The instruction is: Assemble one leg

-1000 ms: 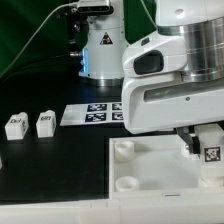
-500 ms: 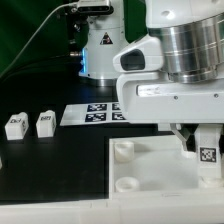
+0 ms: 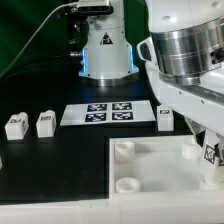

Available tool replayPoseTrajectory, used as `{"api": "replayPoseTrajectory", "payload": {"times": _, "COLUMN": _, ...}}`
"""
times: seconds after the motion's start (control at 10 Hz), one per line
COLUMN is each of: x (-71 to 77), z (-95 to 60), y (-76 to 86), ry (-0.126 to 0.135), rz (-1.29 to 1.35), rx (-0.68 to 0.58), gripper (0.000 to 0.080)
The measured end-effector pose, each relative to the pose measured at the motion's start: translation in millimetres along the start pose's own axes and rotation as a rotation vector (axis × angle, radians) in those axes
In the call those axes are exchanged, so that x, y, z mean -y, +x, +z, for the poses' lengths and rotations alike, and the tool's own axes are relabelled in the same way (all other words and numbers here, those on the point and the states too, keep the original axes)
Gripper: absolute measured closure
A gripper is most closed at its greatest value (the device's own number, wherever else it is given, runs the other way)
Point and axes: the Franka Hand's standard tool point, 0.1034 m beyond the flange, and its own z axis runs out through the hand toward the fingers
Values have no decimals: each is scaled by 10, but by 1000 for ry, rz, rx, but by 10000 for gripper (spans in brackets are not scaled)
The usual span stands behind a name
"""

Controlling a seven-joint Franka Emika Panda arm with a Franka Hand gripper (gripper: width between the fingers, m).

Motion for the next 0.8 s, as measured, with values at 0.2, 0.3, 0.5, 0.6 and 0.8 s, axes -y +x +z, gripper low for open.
{"api": "replayPoseTrajectory", "payload": {"times": 0.2, "x": -1, "z": 3, "y": -8, "ry": 0, "rz": 159, "rx": 1, "gripper": 503}}
{"api": "replayPoseTrajectory", "payload": {"times": 0.3, "x": 3, "z": 5, "y": 1, "ry": 6, "rz": 270, "rx": 1, "gripper": 503}}
{"api": "replayPoseTrajectory", "payload": {"times": 0.5, "x": -17, "z": 20, "y": 43, "ry": 53, "rz": 385, "rx": 7, "gripper": 503}}
{"api": "replayPoseTrajectory", "payload": {"times": 0.6, "x": -11, "z": 21, "y": 44, "ry": 54, "rz": 379, "rx": 7, "gripper": 438}}
{"api": "replayPoseTrajectory", "payload": {"times": 0.8, "x": -18, "z": 32, "y": 46, "ry": 53, "rz": 365, "rx": 6, "gripper": 302}}
